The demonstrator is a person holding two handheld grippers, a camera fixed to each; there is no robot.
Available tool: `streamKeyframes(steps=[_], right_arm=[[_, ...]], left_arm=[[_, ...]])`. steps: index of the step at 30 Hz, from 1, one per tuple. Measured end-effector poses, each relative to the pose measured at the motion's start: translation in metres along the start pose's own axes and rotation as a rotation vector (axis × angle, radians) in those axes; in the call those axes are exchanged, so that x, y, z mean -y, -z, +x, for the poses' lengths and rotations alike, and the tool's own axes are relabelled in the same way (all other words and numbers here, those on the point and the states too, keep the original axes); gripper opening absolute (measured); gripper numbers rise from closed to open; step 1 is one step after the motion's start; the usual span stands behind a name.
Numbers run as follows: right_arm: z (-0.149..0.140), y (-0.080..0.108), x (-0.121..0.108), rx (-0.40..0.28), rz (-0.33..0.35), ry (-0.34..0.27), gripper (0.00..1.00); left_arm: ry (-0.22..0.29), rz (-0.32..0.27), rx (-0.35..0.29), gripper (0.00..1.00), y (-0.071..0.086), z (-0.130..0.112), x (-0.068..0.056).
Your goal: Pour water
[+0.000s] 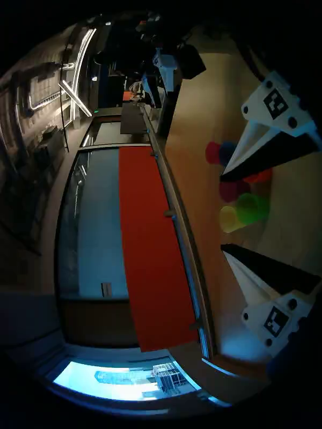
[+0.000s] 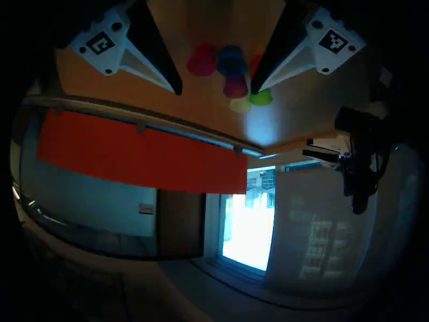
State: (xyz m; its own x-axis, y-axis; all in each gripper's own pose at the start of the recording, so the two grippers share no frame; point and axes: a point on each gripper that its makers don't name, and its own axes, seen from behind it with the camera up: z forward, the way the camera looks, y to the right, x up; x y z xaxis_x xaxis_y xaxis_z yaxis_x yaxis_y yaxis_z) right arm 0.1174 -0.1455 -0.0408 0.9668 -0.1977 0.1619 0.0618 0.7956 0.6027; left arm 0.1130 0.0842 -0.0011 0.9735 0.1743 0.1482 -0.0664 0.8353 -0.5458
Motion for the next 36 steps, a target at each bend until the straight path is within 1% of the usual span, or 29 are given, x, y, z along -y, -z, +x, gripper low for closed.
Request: streamKeyframes(steps=[3, 6, 9, 12, 21, 30, 36], right_arm=[[-0.007, -0.002, 0.002, 0.028, 0.016, 0.012, 0.99], [-0.012, -0.003, 0.004, 0.048, 0.031, 0.017, 0.99], [-0.016, -0.004, 0.004, 0.062, 0.042, 0.017, 0.99], [-0.018, -0.006, 0.003, 0.069, 0.046, 0.02, 0.99], [-0.033, -0.016, 0.006, 0.103, 0.068, 0.03, 0.99], [-0.055, -0.029, 0.005, 0.148, 0.084, 0.032, 0.99], [-0.071, -0.039, 0.005, 0.179, 0.092, 0.026, 0.99]], left_arm=[[-0.025, -0.015, 0.016, 0.85, -0.002, -0.005, -0.002], [-0.038, -0.036, 0.023, 0.84, -0.004, -0.009, -0.006], [-0.034, -0.059, 0.03, 0.84, -0.007, -0.013, -0.01], [-0.025, -0.074, 0.04, 0.84, -0.011, -0.016, -0.011], [-0.043, -0.096, 0.09, 0.85, -0.02, -0.032, -0.01], [-0.051, -0.096, 0.134, 0.85, -0.037, -0.054, -0.002], [-0.037, -0.121, 0.169, 0.85, -0.05, -0.07, -0.003]])
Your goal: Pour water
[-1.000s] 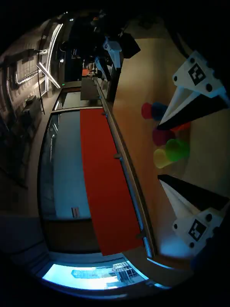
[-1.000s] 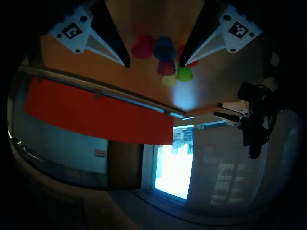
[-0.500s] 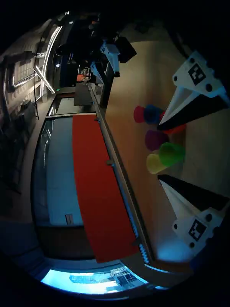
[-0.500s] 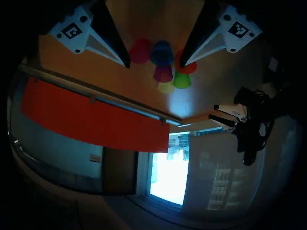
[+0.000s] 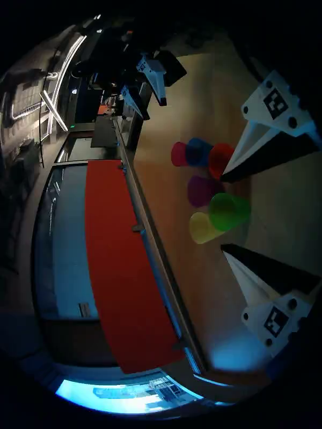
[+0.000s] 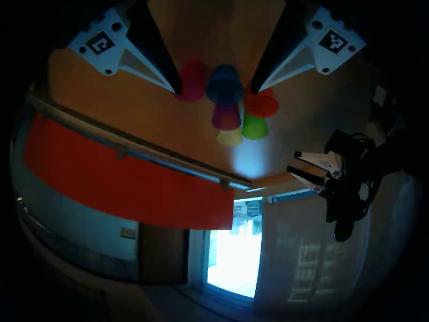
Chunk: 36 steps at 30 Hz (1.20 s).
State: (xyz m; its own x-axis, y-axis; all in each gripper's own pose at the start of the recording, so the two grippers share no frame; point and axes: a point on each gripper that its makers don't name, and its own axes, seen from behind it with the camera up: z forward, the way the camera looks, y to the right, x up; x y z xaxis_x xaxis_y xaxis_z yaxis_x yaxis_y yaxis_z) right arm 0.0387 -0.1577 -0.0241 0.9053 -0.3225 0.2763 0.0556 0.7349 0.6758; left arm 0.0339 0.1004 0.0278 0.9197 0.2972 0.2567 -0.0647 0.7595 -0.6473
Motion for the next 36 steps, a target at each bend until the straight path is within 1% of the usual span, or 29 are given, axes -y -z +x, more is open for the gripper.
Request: streamKeyframes(steps=[6, 11, 17, 30, 36], right_arm=[[-0.016, -0.012, -0.001, 0.03, 0.01, -0.008, 0.99], [-0.029, -0.022, -0.002, 0.053, 0.016, -0.003, 1.0], [-0.039, -0.035, -0.002, 0.073, 0.027, 0.004, 1.0], [-0.061, -0.059, -0.001, 0.12, 0.05, -0.018, 0.99], [-0.069, -0.067, 0.001, 0.138, 0.062, -0.01, 0.99]], left_arm=[[-0.014, -0.031, 0.034, 0.85, -0.014, -0.016, -0.004], [-0.03, -0.042, 0.062, 0.85, -0.026, -0.027, -0.004], [-0.026, -0.053, 0.082, 0.85, -0.038, -0.037, -0.003], [-0.043, -0.071, 0.131, 0.85, -0.059, -0.057, -0.001], [-0.055, -0.083, 0.15, 0.85, -0.066, -0.061, -0.001]])
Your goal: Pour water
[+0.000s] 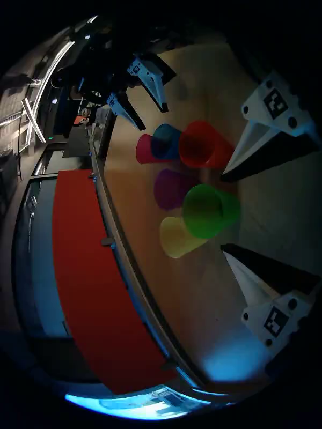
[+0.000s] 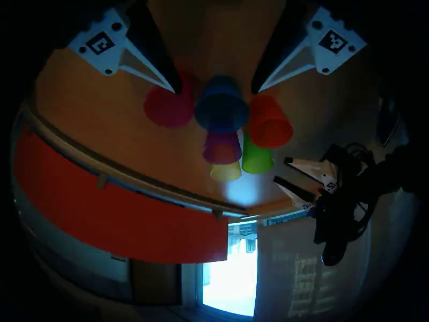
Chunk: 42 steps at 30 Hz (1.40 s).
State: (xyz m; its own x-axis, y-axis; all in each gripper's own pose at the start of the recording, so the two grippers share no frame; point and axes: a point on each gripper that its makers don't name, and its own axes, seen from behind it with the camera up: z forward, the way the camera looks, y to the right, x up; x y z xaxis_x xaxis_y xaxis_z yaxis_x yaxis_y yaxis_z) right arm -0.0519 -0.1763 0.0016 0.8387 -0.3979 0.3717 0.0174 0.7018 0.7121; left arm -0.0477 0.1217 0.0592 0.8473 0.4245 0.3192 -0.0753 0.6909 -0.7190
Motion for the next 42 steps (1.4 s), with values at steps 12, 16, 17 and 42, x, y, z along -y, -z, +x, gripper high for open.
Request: streamKeyframes(steps=[12, 16, 17, 42], right_arm=[[-0.007, -0.015, 0.003, 0.029, 0.015, 0.017, 0.99], [-0.008, -0.019, 0.003, 0.038, 0.02, 0.027, 0.99], [-0.008, -0.02, 0.004, 0.04, 0.02, 0.029, 1.0], [-0.006, -0.045, 0.003, 0.062, 0.032, 0.04, 0.99]], left_arm=[[-0.01, -0.014, 0.024, 0.85, -0.012, -0.003, 0.002], [-0.01, -0.016, 0.037, 0.85, -0.015, -0.007, 0.002], [-0.009, -0.017, 0.042, 0.85, -0.016, -0.008, 0.003], [-0.039, -0.014, 0.06, 0.85, -0.027, -0.014, 0.01]])
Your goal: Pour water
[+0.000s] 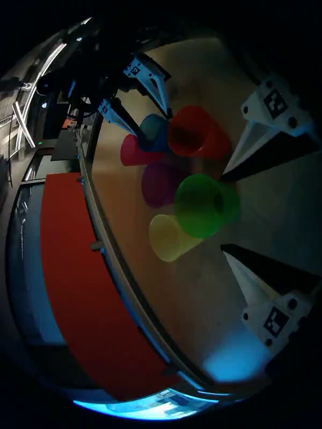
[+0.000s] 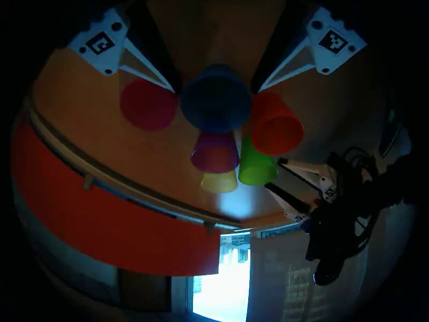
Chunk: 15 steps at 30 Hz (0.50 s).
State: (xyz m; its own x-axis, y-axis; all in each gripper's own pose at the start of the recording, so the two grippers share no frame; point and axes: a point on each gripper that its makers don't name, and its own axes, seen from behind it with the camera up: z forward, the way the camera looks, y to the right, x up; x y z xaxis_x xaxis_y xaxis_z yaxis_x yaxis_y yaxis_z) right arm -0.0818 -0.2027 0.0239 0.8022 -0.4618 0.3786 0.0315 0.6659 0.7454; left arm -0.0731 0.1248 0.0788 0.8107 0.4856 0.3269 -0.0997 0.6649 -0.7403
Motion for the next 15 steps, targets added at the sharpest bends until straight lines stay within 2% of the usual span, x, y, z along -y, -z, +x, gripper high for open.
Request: streamKeyframes(steps=[15], right_arm=[[0.004, -0.012, -0.001, 0.003, 0.009, 0.003, 0.99]], left_arm=[[-0.021, -0.017, 0.015, 0.85, -0.01, 0.002, -0.005]])
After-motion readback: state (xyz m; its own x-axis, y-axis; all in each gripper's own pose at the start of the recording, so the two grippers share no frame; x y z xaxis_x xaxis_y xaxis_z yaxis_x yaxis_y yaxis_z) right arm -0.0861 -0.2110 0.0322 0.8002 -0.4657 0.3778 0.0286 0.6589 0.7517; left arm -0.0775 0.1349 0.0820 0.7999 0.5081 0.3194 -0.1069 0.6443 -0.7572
